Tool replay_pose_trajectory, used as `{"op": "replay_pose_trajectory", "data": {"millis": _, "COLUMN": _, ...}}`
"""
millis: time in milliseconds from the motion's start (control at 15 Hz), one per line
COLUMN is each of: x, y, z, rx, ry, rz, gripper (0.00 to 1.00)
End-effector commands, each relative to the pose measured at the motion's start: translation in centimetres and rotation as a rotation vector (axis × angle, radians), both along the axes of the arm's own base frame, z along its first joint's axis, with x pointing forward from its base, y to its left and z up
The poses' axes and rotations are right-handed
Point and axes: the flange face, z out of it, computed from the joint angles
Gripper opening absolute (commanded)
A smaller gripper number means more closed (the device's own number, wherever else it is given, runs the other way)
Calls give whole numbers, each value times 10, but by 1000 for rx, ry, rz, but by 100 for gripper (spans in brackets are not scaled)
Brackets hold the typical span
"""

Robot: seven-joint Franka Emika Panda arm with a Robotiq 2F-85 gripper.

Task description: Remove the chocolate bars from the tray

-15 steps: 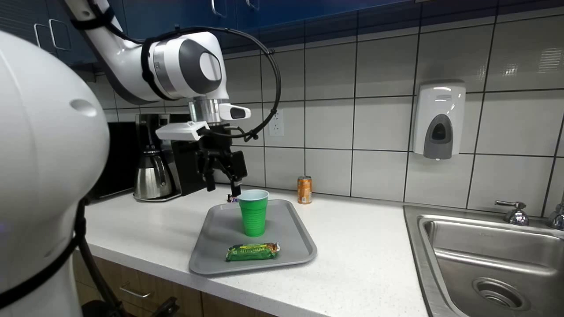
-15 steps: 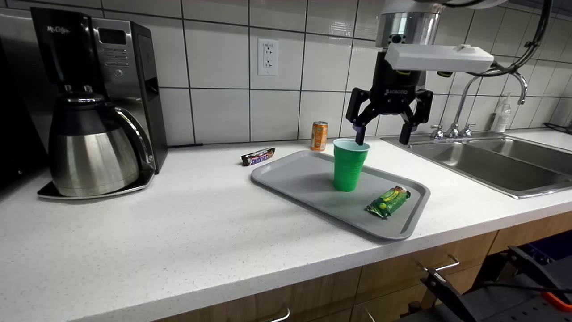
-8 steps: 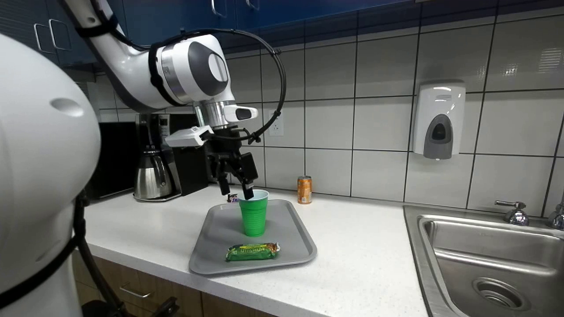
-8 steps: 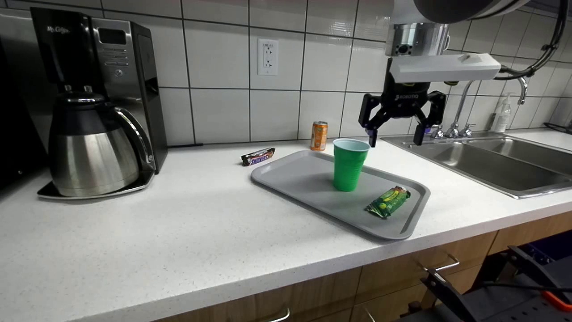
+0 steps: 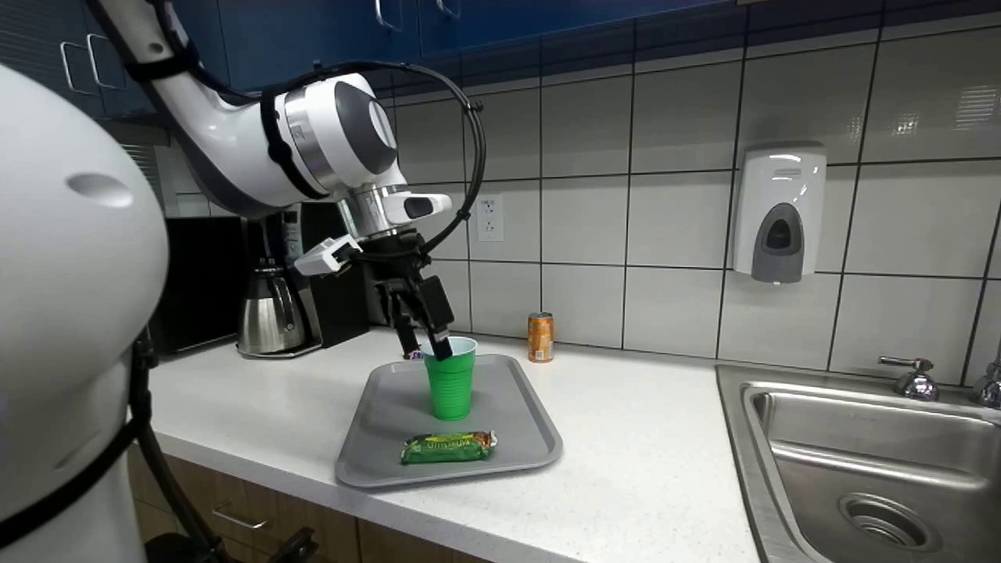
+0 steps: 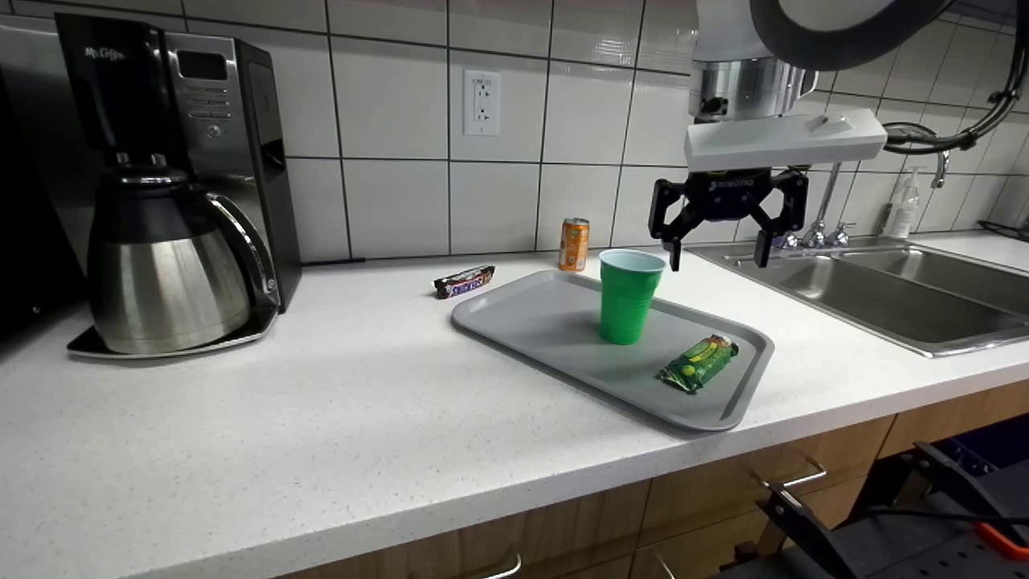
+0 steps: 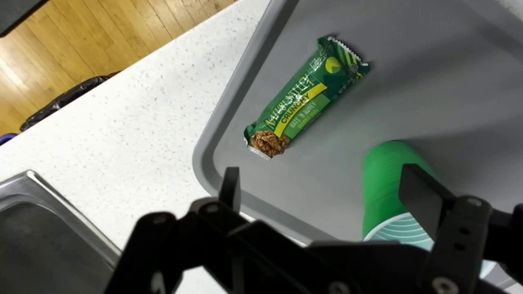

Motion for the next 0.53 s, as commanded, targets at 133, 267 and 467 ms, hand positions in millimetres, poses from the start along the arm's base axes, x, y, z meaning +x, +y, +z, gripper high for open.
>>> {"op": "replay_pose_trajectory", "data": {"millis": 133, "x": -3, "y": 4, "z": -13, "rx": -72, "ry": -37, "rz": -103, "gripper": 100}}
{"op": "replay_pose_trajectory", "data": {"millis": 267, "x": -4, "y": 2, "z": -20, "rx": -87, "ry": -41, "rz": -134, "gripper": 100}}
{"op": "replay_pose_trajectory", "data": {"millis": 467, "x": -6, "y": 2, "z": -32, "rx": -104, "ry": -36, "rz": -160, "gripper": 100}}
